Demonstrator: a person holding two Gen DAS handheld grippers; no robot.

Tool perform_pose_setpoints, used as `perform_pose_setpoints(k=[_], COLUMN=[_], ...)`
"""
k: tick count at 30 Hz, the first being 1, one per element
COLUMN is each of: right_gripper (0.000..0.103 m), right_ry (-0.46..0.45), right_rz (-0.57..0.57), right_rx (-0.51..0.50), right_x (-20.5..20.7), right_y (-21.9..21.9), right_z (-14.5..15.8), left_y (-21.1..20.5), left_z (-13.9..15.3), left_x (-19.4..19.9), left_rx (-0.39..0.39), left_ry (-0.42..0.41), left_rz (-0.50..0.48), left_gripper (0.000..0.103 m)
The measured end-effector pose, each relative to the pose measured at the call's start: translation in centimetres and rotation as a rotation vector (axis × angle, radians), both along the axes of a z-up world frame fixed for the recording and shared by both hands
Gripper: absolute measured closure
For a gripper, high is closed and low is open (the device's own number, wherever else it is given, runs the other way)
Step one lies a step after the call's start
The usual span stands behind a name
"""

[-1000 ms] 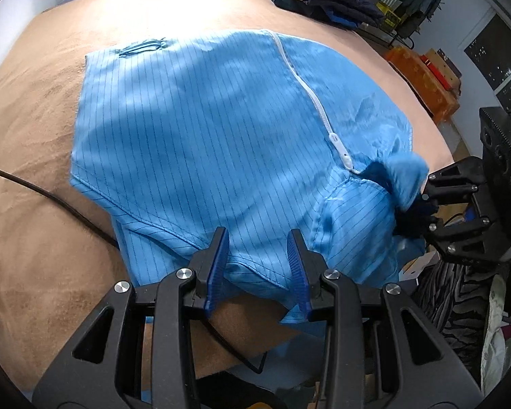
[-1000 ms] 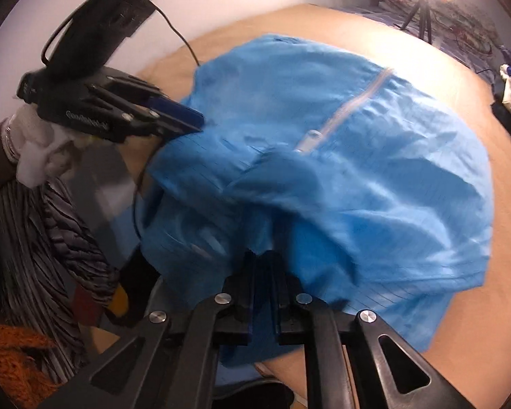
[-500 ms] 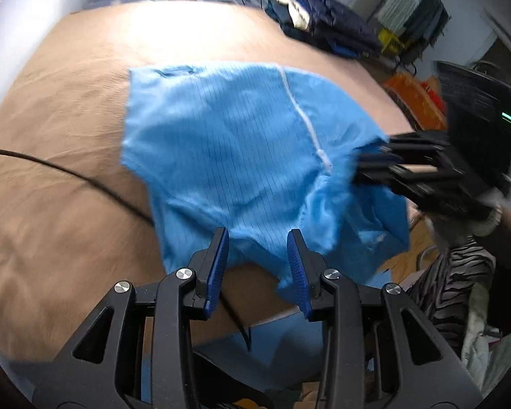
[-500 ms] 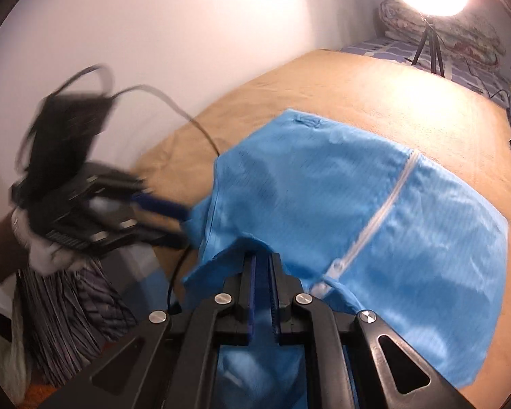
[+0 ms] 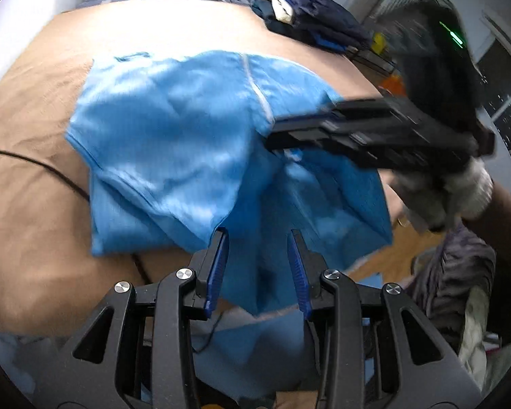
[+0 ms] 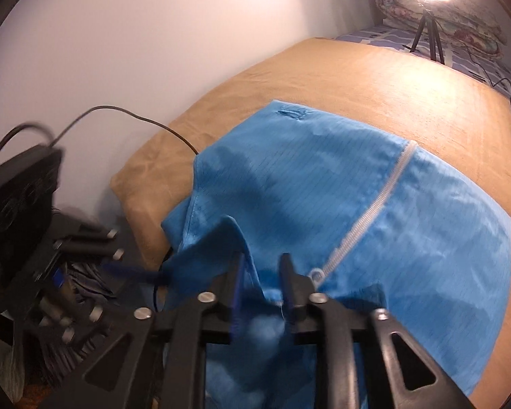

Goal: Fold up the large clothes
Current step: 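Open the right tool and release the jacket edge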

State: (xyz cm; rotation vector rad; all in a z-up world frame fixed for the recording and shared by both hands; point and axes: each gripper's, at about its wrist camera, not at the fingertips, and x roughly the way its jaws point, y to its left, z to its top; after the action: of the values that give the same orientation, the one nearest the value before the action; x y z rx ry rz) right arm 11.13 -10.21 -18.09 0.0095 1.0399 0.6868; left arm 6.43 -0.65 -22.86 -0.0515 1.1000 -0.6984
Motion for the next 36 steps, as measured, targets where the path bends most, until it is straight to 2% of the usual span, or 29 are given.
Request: perform_pose_setpoints(k=[3,10,11,14,16,17,19,21,25,26,27,28,31,33,36], right_gripper=[0.067,0.066,0.069,0.099,0.103,0.103,0.103,0.103,0.103,0.102,0.095,0.093,0.084,0.071,0.070], right_ry=[0.023,0.089,0.114,0.152,0.147,0.140,0.124,0.139,0.131,0.108,0.097,0.095,0.049,0.016,0.009], right_rz=[0.019,0.105,0.122,0.141,0.113,0.091,0.069,0.073,0.049,0.018,-0.020,-0.053,-0.158,-0.225,-0.316], right_rx=[0.041,0.068,0.072,0.090,0.083,0.070,0.046,0.075,-0.009,-0.061,-0.092,-0.088,0.018,0.048,0.089], right_x=[-0.1,2.1,2.6,3.4,3.9,4.3,4.6,4.7,4.7,4.7,4.8,4.8,3.4,1.8,-1.1], right_y=[-1.0,0.4,0.8,1.3,1.1,1.0,1.0,0.9,0.9,0.7,0.4,-0.3,-3.5,-5.4,-8.0], right_z=[0.1,-0.7,-1.2,-2.0,-2.1,-2.1,-2.1,-2.2,-2.6,-2.5,-2.4,-2.0,0.5,1.8,2.7], left_y=[0.3,-1.7,-1.9,-2.6,-3.0,-3.1,-3.0,-2.6,-1.8,-1.4,-1.0,-0.5,0.7,0.6,-0.4], left_z=[0.0,-0.6,-0.7,-1.3,-1.8,-2.1,-2.7,-2.7,-2.8,-2.8,-2.7,-2.5,-1.2,-0.5,0.4], left_x=[0.9,0.2,0.1,-0.3,-0.6,-0.6,-0.4,-0.3,-0.2,-0.2,-0.2,0.0,0.8,1.7,2.7], left_rx=[0.006,0.094,0.109,0.152,0.181,0.187,0.181,0.163,0.153,0.140,0.123,0.098,0.017,-0.010,-0.029], left_ry=[-0.009,-0.056,-0.066,-0.086,-0.096,-0.091,-0.070,-0.068,-0.064,-0.055,-0.046,-0.036,-0.025,-0.027,-0.040], left_rz=[0.017,-0.020,-0.018,-0.026,-0.045,-0.053,-0.051,-0.041,-0.043,-0.034,-0.026,-0.019,0.012,0.009,-0.011], left_gripper=[0.068,0.068,0.068,0.068,0.082,0.092,0.093,0.093,0.093,0.093,0.093,0.093,0.093,0.093,0.093])
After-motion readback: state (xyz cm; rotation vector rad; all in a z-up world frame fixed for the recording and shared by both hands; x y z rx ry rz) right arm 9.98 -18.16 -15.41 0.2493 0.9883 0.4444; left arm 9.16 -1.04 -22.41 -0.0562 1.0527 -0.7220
